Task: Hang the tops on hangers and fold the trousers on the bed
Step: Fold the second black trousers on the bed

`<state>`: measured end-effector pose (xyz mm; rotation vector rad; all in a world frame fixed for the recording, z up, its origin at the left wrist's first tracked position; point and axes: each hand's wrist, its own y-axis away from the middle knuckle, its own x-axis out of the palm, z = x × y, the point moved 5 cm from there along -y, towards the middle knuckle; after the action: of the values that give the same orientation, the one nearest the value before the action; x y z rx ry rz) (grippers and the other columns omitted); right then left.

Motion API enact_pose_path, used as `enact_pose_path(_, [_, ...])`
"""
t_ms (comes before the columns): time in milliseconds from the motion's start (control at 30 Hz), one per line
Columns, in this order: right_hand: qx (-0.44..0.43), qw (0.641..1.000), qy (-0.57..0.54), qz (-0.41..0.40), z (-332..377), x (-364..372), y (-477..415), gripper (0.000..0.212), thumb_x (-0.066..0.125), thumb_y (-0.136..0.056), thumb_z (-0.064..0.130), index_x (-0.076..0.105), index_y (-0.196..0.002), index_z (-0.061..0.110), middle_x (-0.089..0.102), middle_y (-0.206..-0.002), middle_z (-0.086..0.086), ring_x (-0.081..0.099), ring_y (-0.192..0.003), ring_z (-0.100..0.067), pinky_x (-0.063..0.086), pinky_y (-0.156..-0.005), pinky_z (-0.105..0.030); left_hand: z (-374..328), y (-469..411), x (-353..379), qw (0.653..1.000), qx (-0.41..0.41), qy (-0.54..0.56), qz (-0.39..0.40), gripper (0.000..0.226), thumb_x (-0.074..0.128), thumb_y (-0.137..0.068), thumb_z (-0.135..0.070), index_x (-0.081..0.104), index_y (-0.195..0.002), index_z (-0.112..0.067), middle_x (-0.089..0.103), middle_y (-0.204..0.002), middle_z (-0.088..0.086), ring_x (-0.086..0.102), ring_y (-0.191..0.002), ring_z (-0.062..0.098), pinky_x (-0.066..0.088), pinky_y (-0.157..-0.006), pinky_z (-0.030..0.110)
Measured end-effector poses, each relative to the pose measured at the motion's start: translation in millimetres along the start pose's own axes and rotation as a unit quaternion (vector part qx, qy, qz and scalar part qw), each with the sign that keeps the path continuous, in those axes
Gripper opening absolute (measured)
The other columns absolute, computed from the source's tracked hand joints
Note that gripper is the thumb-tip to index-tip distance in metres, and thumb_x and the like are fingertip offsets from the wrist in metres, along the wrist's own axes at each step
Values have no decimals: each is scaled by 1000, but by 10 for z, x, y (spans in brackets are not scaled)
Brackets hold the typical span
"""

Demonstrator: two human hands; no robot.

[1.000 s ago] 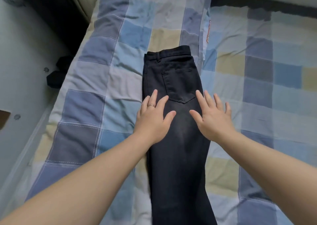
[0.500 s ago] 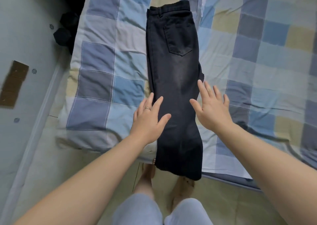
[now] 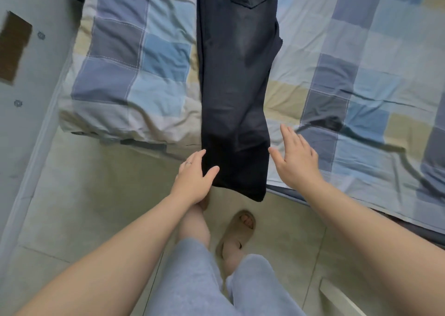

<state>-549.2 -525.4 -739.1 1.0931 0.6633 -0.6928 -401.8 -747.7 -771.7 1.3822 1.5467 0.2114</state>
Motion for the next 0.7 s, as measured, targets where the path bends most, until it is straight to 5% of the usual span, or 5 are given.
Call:
enact_pose_path(300, [35, 991, -97, 80, -622, 802, 110, 66, 41, -103, 46, 12, -160, 28, 21, -166, 5, 21, -152, -24, 26, -118, -56, 480, -121, 660, 994, -81, 63, 20, 73, 58, -97, -49, 24, -158, -26, 30, -163, -2, 26, -150, 21, 30, -118, 43])
enact_pose_path(500, [82, 976, -189, 72, -907, 1431, -264, 80, 57, -99, 40, 8, -161, 24, 20, -166, 2, 24, -151, -20, 28, -120, -42, 717, -766, 896, 984, -80, 150, -61, 75, 73, -84, -49, 40, -146, -24, 50, -146, -5, 46, -136, 19, 42, -110, 38])
enact_pose_path(600, [111, 949, -287, 68, -949, 1653, -431, 89, 67, -94, 36, 9, -161, 25, 30, -162, 1, 33, -147, -17, 42, -106, -33, 775, -988, 929, 974, -71, 184, -108, 67, 79, -70, -55, 47, -124, -32, 58, -129, -9, 52, -128, 19, 48, -106, 43])
enact_pose_path(700, [129, 923, -359, 47, -960, 1796, -541, 74, 73, -90, 31, 34, -152, 22, 56, -135, 5, 58, -120, -13, 54, -84, -28, 815, -1096, 957, 971, -64, 197, -124, 65, 81, -64, -60, 47, -114, -38, 61, -123, -13, 56, -123, 17, 49, -105, 43])
